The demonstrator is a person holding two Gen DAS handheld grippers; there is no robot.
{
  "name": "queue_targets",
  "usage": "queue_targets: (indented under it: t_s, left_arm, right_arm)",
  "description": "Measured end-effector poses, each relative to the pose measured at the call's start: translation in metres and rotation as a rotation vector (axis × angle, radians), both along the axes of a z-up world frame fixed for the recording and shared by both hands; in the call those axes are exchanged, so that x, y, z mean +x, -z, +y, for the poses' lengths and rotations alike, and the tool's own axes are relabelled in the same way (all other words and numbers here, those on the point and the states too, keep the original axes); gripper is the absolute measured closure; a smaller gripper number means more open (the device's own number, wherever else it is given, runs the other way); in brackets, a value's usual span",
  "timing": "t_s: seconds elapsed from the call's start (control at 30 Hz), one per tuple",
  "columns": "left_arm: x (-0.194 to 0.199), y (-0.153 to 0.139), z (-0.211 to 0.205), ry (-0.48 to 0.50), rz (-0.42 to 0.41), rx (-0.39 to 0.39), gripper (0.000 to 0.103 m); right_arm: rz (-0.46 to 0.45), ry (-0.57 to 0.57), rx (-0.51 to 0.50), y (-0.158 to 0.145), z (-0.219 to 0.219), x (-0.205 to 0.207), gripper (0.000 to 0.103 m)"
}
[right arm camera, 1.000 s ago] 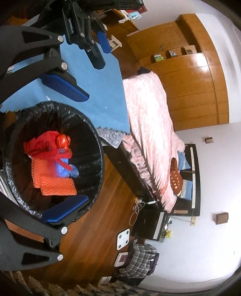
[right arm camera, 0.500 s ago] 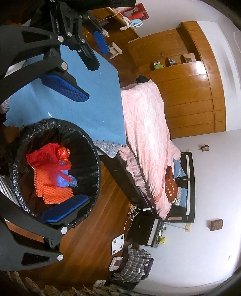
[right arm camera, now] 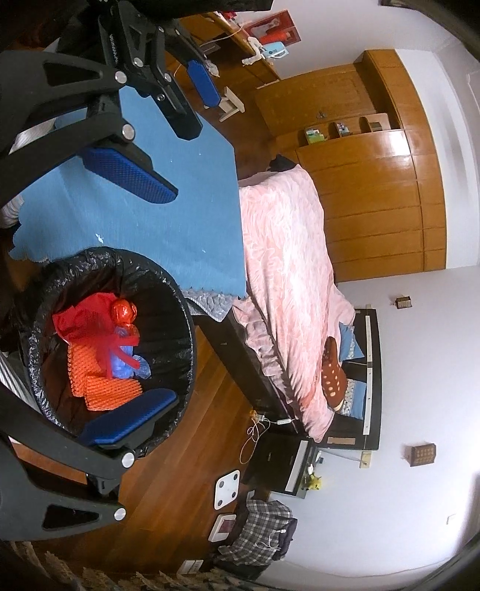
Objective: Collect trash
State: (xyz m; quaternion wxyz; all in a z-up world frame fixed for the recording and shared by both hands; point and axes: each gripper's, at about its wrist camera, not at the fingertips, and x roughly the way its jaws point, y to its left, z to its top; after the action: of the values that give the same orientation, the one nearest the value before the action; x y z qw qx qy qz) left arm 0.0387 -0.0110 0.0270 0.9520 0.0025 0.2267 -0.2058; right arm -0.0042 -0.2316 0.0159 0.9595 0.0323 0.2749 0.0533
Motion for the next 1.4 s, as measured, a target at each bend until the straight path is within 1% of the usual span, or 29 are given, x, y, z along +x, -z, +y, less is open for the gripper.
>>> queue_targets:
  t_s: [0.43, 1.4]
  left_arm:
    - [-0.0034, -0.0042, 0.0026, -0.001, 0.002, -0.002, 0.006]
    - [-0.0038, -0.0032, 0.0037, -0.002, 0.005, 0.001, 0.006]
  right_arm:
    - [0.005, -0.003, 0.002, 0.0007, 0.0016, 0.0012, 0.005]
    - [0.01, -0.003, 0.004, 0.0028, 0.0029, 0.0026, 0.005]
